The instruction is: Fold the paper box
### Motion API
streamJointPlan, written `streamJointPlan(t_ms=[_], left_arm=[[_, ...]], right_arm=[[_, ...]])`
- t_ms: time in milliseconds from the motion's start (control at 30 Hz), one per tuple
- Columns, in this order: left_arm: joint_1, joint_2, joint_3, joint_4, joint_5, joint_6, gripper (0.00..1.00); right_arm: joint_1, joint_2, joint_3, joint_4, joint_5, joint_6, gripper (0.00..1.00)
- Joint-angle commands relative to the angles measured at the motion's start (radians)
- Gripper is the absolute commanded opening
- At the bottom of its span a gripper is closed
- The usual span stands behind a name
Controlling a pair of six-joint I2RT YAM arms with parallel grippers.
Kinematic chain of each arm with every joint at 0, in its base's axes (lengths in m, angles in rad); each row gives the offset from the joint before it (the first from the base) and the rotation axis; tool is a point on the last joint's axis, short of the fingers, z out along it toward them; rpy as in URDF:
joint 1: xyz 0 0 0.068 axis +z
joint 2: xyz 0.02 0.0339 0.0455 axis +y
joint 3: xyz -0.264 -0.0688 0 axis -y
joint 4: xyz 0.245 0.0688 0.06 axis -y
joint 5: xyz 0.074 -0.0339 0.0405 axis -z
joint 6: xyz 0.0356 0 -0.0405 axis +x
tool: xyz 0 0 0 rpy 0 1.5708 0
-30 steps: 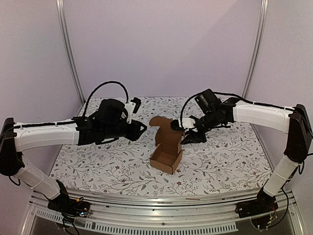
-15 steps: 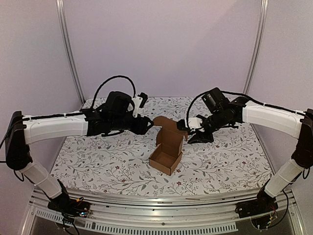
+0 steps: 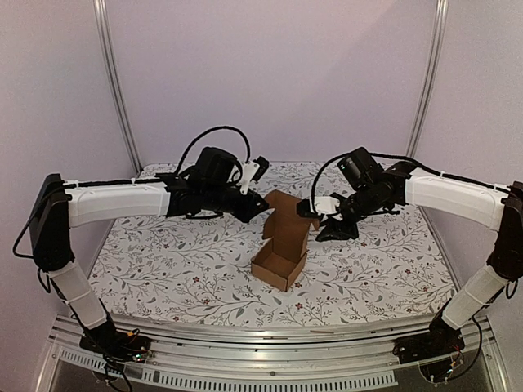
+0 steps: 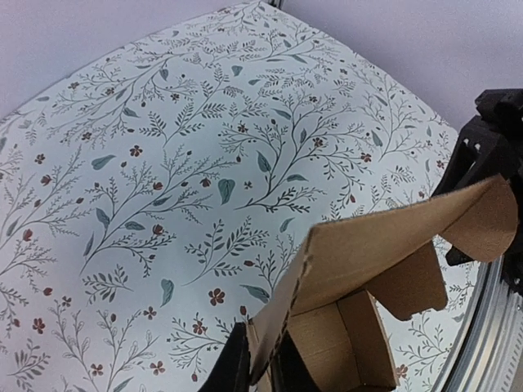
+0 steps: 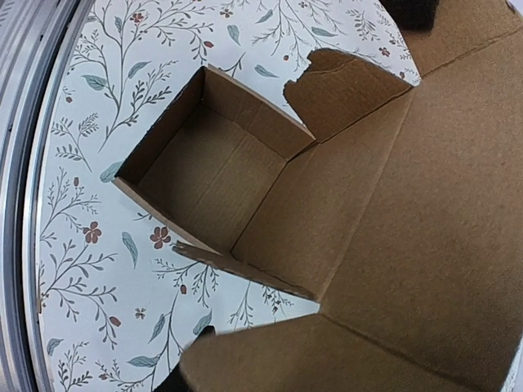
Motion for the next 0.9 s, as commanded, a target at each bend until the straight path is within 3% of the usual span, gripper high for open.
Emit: streamJointPlan(t_ms=[0,300,667,867], left_arm=[[0.0,-0.033,-0.029,0.027,0.035,-0.012,0.06],[-0.085,-0.09,-0.118,0.109,-0.062,-0.03,0.0],[-0.202,-0.061,-0.168,0.226,-0.279,-0.038,0.0],[-0.232,-0.03,-0.166,0.239,-0.355,-0.028,0.0]], right_arm=[[-0.003,0.007,-0.006,-0.002,0.002,0.042,0.4],[-0.003,-0.007,-0.015,-0.003,0.001,0.091,0.4],[-0.005,-0.152,-0.076,-0.215,0.07,-0.001,0.4],[-0.031,-0.219,0.067,-0.368,0.035,0.038,0.4]])
